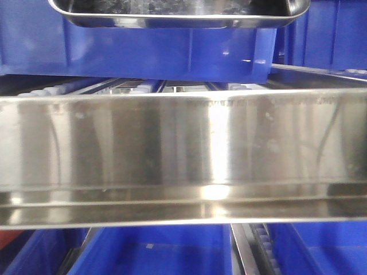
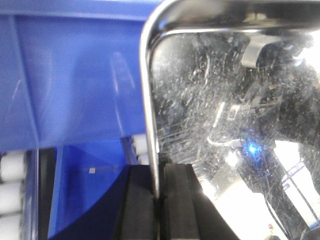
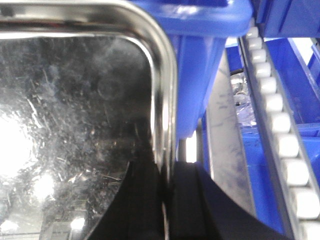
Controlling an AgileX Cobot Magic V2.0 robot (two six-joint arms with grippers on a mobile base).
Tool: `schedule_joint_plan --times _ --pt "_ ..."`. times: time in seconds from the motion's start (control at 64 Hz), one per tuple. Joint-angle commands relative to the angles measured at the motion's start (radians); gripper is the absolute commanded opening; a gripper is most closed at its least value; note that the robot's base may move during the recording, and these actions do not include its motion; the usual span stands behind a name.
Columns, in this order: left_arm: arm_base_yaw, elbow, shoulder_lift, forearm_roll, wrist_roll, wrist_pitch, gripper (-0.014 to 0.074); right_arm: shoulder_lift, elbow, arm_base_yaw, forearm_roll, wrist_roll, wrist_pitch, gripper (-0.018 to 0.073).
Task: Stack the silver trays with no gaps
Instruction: 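Hold the tray with both grippers while driving along the bin rack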
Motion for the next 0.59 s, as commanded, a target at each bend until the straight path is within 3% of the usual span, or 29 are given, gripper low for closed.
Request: schedule_joint_plan --times 0.0,0.578 --pt "-0.025 -0.016 -0.011 -0.025 0.004 -0.171 -0.0018 0.000 -0.013 0.015 0.023 -0.009 -0.156 -0.0076" --pt "-0.025 -0.016 -0.011 -0.025 0.004 -0.171 -0.0018 0.002 -0.013 0.015 0.023 -0.009 -0.173 -0.0076"
